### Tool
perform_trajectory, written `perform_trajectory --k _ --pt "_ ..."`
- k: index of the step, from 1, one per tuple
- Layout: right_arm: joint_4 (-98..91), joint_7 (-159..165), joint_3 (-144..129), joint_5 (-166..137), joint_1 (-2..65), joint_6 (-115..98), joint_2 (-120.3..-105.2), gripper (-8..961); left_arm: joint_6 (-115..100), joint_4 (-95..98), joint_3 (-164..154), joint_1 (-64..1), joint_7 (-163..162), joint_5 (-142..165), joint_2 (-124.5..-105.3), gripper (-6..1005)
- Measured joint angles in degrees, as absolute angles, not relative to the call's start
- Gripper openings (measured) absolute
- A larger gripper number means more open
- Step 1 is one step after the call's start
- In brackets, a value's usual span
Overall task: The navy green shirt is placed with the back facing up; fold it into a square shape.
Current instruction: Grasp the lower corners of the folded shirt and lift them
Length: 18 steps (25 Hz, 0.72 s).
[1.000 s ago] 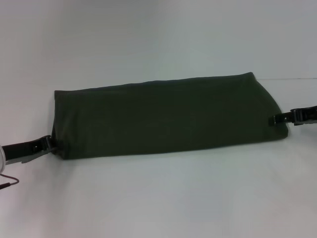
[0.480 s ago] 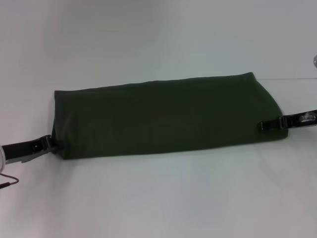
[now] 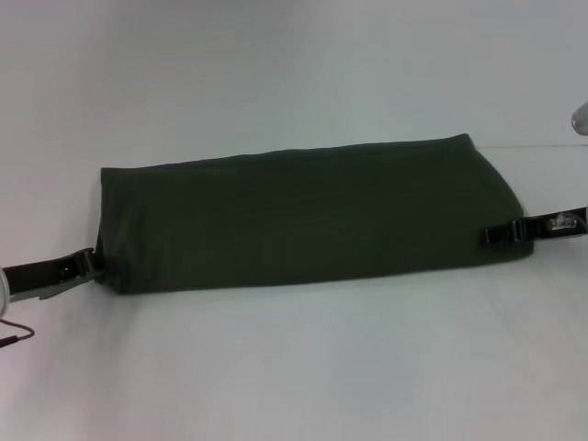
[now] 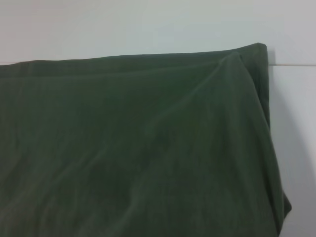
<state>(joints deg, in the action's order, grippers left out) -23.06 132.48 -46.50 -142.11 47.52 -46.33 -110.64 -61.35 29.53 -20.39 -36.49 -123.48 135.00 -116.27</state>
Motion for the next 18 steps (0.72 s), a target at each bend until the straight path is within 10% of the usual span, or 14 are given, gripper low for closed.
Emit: perform_trajectory --k 18 --pt "-23.24 129.55 -46.33 -141.89 46.91 -45.57 -111.01 297 -61.34 29.44 -20.39 -36.74 -123.58 134.72 -116.28 44"
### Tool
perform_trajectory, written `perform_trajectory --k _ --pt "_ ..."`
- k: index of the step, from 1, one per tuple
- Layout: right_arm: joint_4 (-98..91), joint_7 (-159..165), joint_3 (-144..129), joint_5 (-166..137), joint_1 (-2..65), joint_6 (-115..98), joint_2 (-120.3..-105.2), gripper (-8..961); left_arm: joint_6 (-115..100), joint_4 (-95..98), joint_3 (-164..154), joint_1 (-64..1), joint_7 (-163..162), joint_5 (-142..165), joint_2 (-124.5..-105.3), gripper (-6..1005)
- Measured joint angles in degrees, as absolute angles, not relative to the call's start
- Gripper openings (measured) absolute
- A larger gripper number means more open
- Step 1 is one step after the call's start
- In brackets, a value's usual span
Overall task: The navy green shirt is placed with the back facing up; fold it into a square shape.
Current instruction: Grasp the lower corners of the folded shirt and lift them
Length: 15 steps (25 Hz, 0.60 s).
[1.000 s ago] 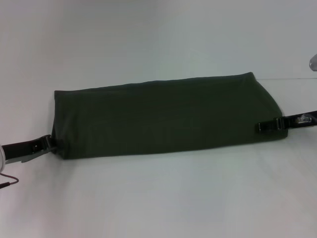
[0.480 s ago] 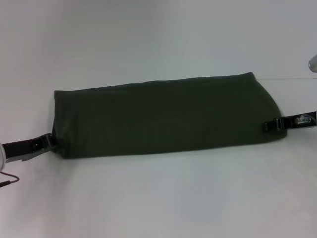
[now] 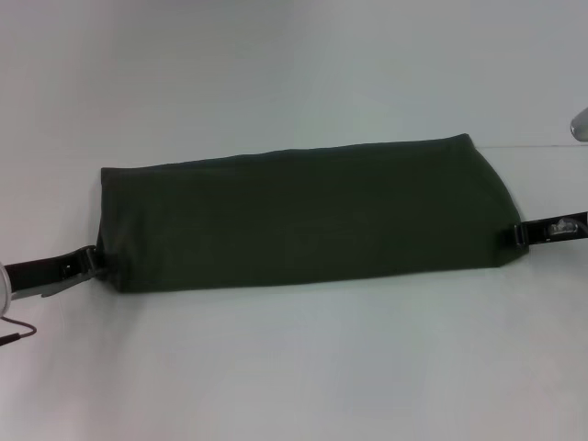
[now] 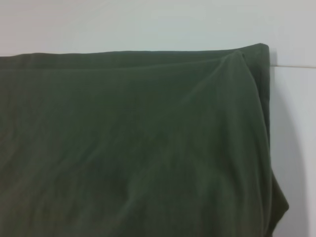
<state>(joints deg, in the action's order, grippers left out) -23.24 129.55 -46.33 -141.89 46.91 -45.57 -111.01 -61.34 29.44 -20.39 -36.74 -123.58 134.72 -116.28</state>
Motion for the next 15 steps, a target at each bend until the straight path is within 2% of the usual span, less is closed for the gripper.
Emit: perform_trajectory --k 3,8,15 --pt "-23.51 129.17 -46.35 -141.90 46.70 -45.40 -111.15 251 -61.34 29.44 -20.39 -36.81 -123.57 134.66 -116.28 48" --pt "-25.00 128.91 -46.00 -141.65 45.62 -46.68 -111.23 57 -61.53 29.55 -20.39 -36.83 -123.79 134.70 -116.25 53" --pt "-33.27 129.45 -45.79 -139.63 41.43 -55.13 -111.96 30 -65.03 31.03 -19.89 -36.41 -124.27 135.12 -115.80 61"
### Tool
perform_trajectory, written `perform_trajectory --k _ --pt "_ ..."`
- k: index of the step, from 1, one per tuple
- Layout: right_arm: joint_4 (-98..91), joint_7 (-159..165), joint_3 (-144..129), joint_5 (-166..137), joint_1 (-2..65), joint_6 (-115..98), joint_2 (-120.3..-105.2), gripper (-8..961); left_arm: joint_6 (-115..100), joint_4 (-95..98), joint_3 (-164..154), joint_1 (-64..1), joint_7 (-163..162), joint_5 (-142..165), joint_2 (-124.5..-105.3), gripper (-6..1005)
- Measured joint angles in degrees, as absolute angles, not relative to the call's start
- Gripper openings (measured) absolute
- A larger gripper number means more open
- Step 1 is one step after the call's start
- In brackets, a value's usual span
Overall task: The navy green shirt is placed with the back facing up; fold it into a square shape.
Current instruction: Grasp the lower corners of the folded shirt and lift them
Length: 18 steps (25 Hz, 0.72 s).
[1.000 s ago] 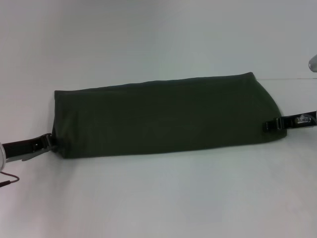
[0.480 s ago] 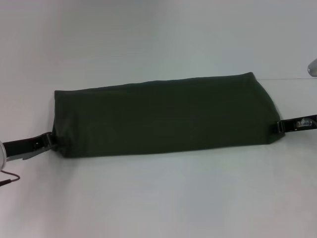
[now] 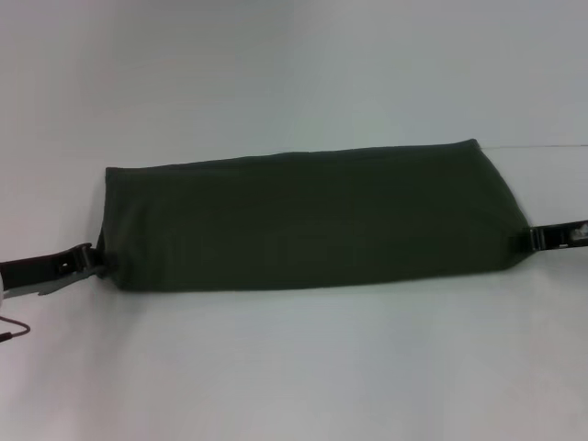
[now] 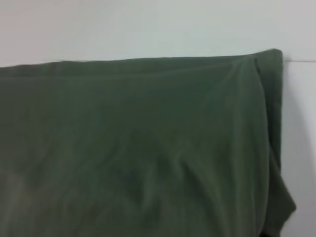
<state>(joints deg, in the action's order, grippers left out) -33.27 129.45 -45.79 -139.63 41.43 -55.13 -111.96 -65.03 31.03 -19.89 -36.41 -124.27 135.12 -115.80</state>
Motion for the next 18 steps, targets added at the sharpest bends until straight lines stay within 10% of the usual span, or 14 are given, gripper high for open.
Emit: perform_trajectory --k 18 --pt "-43.38 127.92 -42.01 -136.38 32.11 -72.56 -112.38 30 -80.44 36.60 -14.99 -35.75 -128.32 146.98 -113.25 80"
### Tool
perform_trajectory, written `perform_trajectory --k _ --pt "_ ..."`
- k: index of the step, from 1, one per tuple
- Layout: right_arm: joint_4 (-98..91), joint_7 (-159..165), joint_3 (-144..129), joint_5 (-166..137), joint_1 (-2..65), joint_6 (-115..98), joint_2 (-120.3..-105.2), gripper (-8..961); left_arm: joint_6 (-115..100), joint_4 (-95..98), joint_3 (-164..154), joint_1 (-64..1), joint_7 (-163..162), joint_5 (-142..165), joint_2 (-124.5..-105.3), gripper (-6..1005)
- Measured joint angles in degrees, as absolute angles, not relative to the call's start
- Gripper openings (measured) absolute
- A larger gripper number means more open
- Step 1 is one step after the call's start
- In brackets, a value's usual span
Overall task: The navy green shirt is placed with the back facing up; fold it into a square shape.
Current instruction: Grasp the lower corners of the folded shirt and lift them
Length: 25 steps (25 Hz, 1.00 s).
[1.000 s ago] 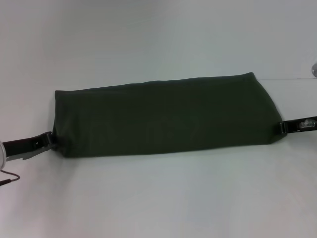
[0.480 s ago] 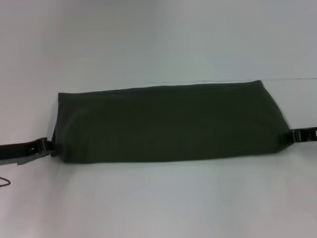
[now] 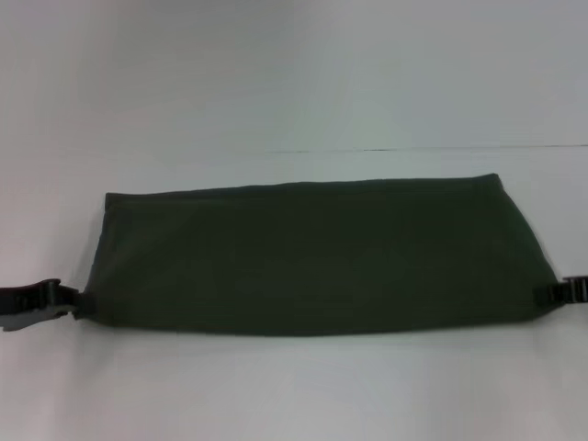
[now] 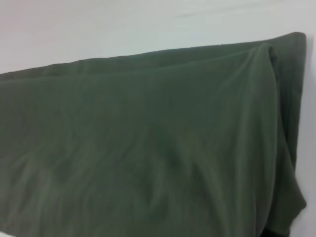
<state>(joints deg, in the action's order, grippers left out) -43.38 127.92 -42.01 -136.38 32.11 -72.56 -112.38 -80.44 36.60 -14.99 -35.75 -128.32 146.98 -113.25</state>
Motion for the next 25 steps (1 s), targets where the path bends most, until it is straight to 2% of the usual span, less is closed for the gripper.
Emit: perform_trajectory --k 7,16,22,25 --pt "-43.83 126.07 -37.11 -136.33 29.97 -79.78 -112.45 30 -85.59 38.09 -12.21 -35.50 -128.42 150.46 -112.29 88" --pt "-43.89 126.10 -35.51 -136.64 30.70 -82.09 -111.92 31 -86.15 38.18 -12.13 -36.53 -129.98 151.18 -111.90 97" --pt "-44.00 127.03 -35.26 -136.87 31.42 -83.41 -111.14 147 -86.33 38.48 -12.17 -36.56 -130.25 151.25 -111.87 104" --pt "-45.45 127.63 -34.99 -136.85 31.64 -84.50 -110.76 214 -86.39 39.12 -12.14 -36.56 -130.31 151.05 -111.86 187"
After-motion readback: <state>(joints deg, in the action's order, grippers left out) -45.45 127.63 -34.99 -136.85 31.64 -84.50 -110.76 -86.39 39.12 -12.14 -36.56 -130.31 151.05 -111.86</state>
